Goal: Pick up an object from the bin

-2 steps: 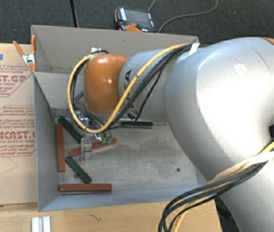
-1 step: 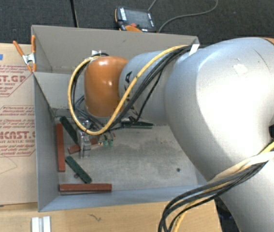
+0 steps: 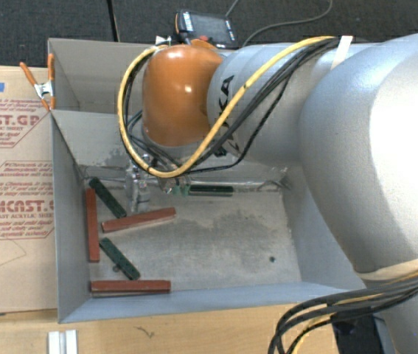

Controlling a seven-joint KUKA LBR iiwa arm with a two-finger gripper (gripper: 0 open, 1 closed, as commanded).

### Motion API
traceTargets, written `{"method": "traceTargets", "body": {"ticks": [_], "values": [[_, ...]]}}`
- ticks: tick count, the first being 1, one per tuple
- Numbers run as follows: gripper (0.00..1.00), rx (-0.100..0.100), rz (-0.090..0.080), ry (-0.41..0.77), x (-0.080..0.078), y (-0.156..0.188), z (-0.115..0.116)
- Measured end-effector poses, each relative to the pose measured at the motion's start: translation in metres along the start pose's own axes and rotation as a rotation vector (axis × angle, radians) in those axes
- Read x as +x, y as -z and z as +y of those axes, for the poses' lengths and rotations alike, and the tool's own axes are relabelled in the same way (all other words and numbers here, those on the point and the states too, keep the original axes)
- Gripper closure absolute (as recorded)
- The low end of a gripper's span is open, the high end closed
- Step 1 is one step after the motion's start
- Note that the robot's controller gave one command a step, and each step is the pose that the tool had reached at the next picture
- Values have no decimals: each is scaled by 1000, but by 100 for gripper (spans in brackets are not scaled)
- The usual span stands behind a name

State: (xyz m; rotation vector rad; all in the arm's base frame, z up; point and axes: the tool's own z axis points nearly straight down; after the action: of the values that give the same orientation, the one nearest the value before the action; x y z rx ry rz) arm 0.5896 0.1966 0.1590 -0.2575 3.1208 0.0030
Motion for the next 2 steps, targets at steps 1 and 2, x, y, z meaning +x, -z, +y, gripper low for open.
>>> {"method": "traceTargets", "body": {"ticks": [1, 2], "values": [[0, 1, 7, 0, 2, -5, 0], [0, 2, 17, -3, 18, -94, -21]]}}
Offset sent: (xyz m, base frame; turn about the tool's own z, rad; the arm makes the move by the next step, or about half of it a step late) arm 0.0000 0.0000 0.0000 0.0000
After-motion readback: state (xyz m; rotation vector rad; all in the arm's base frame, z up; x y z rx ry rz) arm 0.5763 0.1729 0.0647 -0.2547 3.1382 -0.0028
